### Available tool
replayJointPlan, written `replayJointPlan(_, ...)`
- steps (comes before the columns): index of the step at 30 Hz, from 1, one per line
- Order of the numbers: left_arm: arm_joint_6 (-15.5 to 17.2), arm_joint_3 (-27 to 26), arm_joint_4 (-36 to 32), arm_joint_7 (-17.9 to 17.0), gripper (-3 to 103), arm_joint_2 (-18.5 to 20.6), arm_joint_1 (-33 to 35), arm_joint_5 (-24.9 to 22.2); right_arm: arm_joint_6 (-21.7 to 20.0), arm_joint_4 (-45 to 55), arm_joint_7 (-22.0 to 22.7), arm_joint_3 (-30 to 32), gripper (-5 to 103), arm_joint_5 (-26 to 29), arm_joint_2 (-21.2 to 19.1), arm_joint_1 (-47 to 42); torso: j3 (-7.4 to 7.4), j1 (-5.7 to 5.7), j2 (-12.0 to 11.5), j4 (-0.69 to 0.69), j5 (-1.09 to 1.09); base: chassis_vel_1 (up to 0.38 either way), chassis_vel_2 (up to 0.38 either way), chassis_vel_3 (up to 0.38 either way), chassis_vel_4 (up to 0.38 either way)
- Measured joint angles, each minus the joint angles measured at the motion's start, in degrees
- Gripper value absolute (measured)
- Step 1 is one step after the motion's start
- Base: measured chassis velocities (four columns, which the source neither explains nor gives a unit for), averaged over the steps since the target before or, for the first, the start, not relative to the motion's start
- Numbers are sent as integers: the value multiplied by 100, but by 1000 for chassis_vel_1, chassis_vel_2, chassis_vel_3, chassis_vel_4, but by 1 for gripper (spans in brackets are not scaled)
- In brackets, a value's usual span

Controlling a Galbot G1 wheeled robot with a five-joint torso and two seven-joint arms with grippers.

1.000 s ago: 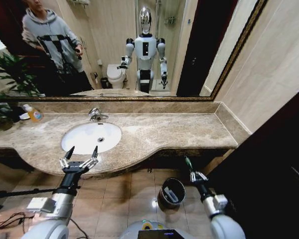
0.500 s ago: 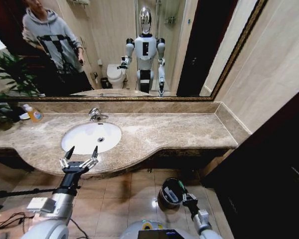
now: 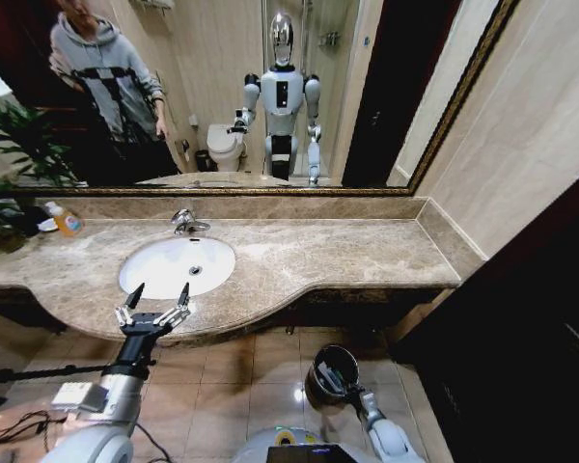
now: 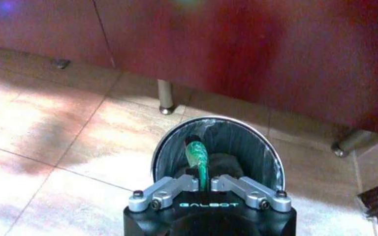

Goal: Pick up the trash from the sink and place it in the trash bin.

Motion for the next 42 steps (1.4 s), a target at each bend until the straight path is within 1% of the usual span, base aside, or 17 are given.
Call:
replayJointPlan(5, 0, 0, 0, 0, 100, 0, 0, 0, 124, -1113, 41, 28, 5, -324, 75, 765, 0, 0, 0, 0, -1, 0, 0, 0, 0)
replayJointPlan(6, 0, 0, 0, 0, 100, 0, 0, 0, 124, -1113, 41, 28, 5, -324, 75, 765, 0, 0, 0, 0, -1, 0, 0, 0, 0)
replayJointPlan(9, 0, 0, 0, 0, 100, 0, 0, 0, 359, -2076, 158, 58, 5, -548, 121, 1284, 0, 0, 0, 1, -1, 0, 0, 0, 0)
replayJointPlan(14, 0, 0, 0, 0, 100, 0, 0, 0, 488, -2702, 193, 64, 5, -610, 131, 1566, 0, 0, 0, 0, 0, 0, 0, 0, 0)
replayJointPlan(16, 0, 0, 0, 0, 100, 0, 0, 0, 698, -3158, 197, 90, 5, -779, 99, 1756, 0, 0, 0, 0, -3, 0, 0, 0, 0)
replayJointPlan(19, 0, 0, 0, 0, 100, 0, 0, 0, 781, -3318, 226, 104, 5, -793, 95, 1830, 0, 0, 0, 0, 0, 0, 0, 0, 0)
replayJointPlan(26, 0, 1, 0, 0, 100, 0, 0, 0, 738, -3226, 235, 102, 2, -690, 59, 1803, 0, 0, 0, 0, -1, 0, 0, 0, 0)
replayJointPlan(30, 0, 0, 0, 0, 100, 0, 0, 0, 711, -3123, 247, 100, 24, -653, 43, 1745, -1, 0, 0, 0, -1, 0, 0, 0, 0)
replayJointPlan(31, 0, 0, 0, 0, 100, 0, 0, 0, 711, -3123, 247, 100, 24, -653, 43, 1745, -1, 0, 0, 0, -1, 0, 0, 0, 0)
replayJointPlan(33, 0, 0, 0, 0, 100, 0, 0, 0, 690, -3034, 246, 99, 35, -649, 36, 1689, -1, 0, 0, 0, -1, 0, 0, 0, 0)
replayJointPlan(34, 0, 0, 0, 0, 100, 0, 0, 0, 690, -3034, 246, 99, 35, -649, 36, 1689, -1, 0, 0, 0, -1, 0, 0, 0, 0)
replayJointPlan(36, 0, 0, 0, 0, 100, 0, 0, 0, 633, -2921, 242, 99, 45, -622, 32, 1606, -1, 0, 0, 0, -1, 0, 0, 0, 0)
replayJointPlan(37, 0, 0, 0, 0, 100, 0, 0, 0, 625, -2886, 240, 99, 45, -615, 28, 1574, -1, 0, 0, 0, -1, 0, 0, 0, 0)
replayJointPlan(38, 0, 0, 0, 0, 100, 0, 0, 0, 615, -2828, 238, 101, 51, -590, 24, 1534, 0, 0, 0, 0, -1, 0, 0, 0, 0)
replayJointPlan(39, 0, 0, 0, 0, 100, 0, 0, 0, 615, -2828, 238, 101, 51, -590, 24, 1534, 0, 0, 0, 0, -1, 0, 0, 0, 0)
replayJointPlan(41, 0, 0, 0, 0, 100, 0, 0, 0, 609, -2679, 203, 111, 62, -538, 8, 1462, -1, 0, 0, 0, 0, 0, 0, 0, 0)
replayJointPlan(42, 0, 0, 0, 0, 100, 0, 0, 0, 609, -2679, 203, 111, 62, -538, 8, 1462, -1, 0, 0, 0, 0, 0, 0, 0, 0)
